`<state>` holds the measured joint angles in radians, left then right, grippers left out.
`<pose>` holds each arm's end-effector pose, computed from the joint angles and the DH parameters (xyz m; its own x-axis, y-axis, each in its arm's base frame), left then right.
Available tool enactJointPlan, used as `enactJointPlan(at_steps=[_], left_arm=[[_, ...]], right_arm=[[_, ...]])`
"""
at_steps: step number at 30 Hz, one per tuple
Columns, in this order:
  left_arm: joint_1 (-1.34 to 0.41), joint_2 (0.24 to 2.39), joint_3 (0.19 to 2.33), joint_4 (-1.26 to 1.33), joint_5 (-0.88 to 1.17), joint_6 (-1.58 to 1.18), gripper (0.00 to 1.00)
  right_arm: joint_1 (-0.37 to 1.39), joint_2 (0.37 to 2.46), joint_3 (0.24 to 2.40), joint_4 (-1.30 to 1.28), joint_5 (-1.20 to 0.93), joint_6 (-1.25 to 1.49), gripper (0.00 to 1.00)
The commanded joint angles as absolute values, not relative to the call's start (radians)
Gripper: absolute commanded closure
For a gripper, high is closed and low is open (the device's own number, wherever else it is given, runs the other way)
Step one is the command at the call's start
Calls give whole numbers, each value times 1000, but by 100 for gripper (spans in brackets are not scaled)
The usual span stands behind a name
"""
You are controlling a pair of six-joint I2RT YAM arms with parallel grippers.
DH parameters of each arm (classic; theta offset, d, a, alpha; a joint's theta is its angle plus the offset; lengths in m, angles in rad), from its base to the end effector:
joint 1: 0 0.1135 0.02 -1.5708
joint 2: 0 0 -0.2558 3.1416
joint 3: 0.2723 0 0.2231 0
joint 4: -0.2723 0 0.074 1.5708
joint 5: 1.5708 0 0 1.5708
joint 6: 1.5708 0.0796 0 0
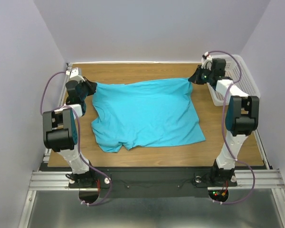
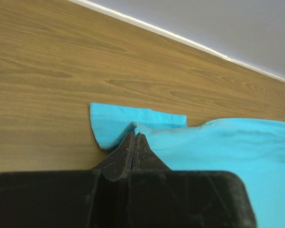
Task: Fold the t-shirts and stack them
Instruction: Flatten the tshirt out
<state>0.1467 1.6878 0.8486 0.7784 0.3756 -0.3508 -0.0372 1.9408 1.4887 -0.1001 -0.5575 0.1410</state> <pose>0.3860 0.0275 0.2387 -0.1342 -0.3430 -0.9297 0.1918 0.9115 -0.3639 0.4538 0.0253 0.2378 -0.5778 0.1408 -0.8039 -0.3407 0.8534 0.3944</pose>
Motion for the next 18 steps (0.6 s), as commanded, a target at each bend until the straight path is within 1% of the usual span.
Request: enactJointPlan(at_steps=[1, 6, 13, 18], left_arm=[[146, 1798, 1024, 838, 339, -373, 100], [147, 1948, 1172, 720, 324, -388, 100], [144, 2051, 1389, 537, 319, -359, 100], [144, 2098, 1462, 471, 331, -334, 100]], right_arm=[[-18, 2015, 1574, 58, -466, 97, 100], [-6, 2138, 1653, 84, -376, 81, 99], [-6, 2198, 1712, 112, -287, 84, 99], [-6, 2223, 1746, 123, -296, 80, 99]])
